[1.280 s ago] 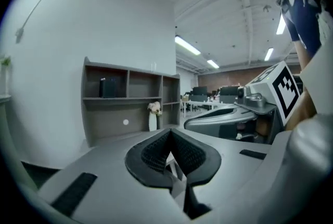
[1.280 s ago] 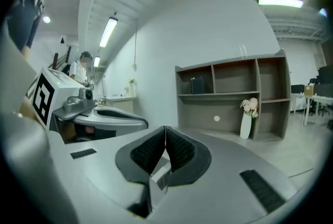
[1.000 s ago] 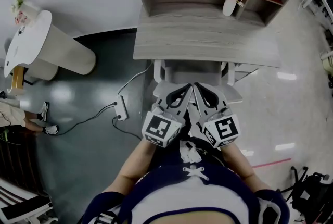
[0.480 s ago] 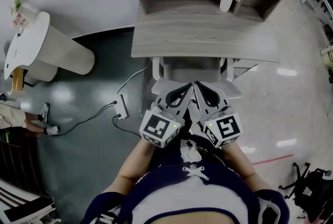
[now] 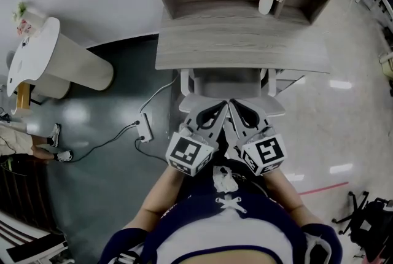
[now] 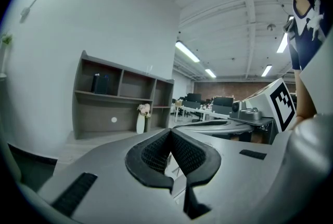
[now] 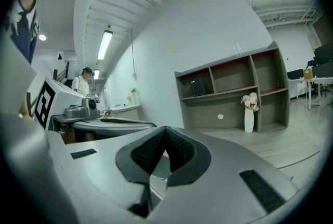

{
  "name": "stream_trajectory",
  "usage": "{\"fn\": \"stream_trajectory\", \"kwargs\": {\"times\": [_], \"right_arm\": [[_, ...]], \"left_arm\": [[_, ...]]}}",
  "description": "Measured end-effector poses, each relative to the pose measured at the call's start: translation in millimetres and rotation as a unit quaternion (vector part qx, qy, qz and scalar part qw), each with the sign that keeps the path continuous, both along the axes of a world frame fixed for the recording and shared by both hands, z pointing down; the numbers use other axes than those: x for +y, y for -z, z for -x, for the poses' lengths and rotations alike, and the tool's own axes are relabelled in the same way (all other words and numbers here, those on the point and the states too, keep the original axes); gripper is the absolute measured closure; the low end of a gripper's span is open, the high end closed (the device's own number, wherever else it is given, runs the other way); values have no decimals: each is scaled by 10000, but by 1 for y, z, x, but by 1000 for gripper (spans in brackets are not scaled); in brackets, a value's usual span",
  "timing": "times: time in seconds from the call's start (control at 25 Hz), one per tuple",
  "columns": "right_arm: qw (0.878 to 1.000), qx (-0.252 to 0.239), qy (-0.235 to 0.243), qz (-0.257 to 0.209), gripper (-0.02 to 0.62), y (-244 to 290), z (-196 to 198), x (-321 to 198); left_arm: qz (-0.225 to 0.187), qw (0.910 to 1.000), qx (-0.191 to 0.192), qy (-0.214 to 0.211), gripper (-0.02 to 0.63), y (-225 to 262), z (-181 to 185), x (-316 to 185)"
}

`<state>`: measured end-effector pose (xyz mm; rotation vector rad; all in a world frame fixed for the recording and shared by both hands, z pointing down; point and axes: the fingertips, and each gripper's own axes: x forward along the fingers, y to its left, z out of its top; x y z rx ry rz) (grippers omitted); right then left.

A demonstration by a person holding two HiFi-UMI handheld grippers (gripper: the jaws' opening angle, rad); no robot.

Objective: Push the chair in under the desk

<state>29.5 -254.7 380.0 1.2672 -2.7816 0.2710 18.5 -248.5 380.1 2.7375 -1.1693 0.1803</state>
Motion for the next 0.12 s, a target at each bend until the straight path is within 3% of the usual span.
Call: {"fn": "stream_trajectory", "kwargs": {"times": [0.12], "right_arm": [[10000,18,-2,28,588,-1,-3,-1]], "left_arm": [[-4,10000,24,15,600,-2,-2,-1]]}}
